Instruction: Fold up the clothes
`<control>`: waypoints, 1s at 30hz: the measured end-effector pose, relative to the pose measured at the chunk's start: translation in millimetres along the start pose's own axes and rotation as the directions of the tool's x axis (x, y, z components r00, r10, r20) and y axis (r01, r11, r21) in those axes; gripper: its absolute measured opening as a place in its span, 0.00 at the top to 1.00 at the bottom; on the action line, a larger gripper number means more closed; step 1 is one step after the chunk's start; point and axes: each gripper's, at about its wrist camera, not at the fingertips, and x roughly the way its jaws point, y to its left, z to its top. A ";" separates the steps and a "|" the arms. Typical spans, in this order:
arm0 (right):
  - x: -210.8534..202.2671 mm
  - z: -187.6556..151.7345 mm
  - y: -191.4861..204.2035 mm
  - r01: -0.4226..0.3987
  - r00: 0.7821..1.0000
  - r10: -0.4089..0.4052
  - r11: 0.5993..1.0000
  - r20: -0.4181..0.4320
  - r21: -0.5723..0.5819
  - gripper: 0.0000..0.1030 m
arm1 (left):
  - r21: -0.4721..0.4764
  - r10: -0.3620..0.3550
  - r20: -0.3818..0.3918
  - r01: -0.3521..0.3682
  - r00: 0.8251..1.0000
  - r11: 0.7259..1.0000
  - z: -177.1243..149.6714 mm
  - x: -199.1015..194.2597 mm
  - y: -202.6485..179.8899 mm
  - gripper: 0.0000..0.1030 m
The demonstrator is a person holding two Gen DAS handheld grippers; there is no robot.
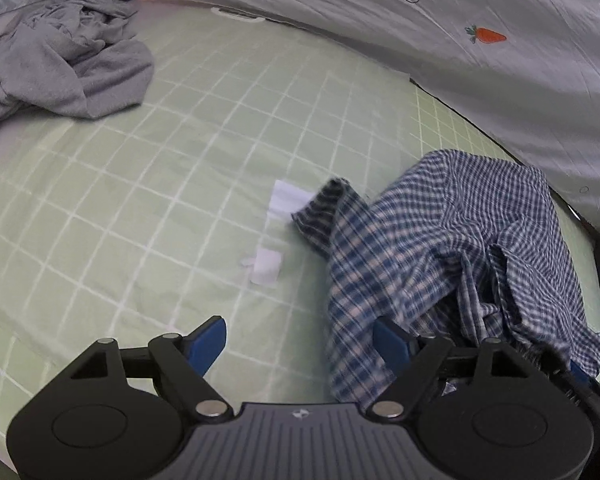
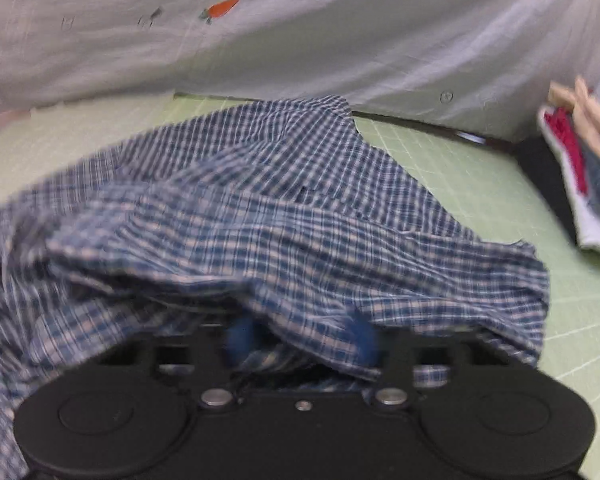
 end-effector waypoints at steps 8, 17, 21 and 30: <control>-25.6 7.1 -131.9 0.092 0.987 -0.124 0.955 0.097 0.283 0.97 | -0.098 0.053 0.098 -0.043 0.994 0.994 -15.7 -9.3 -37.0 0.21; -15.9 -17.1 -304.0 0.486 0.872 -0.461 0.776 -0.165 0.403 0.62 | -0.071 0.199 0.159 -0.190 0.967 0.979 -9.3 -5.8 -64.4 0.21; -17.3 -27.4 -306.5 0.419 0.906 -0.387 0.771 -0.169 0.480 0.38 | -0.074 0.189 0.178 -0.179 0.966 0.981 7.9 -5.3 -64.5 0.21; -2.0 -43.0 -259.1 0.229 0.973 -0.170 0.680 -0.154 0.697 0.27 | 0.213 0.038 0.113 -0.062 0.993 0.975 64.6 32.4 -80.0 0.30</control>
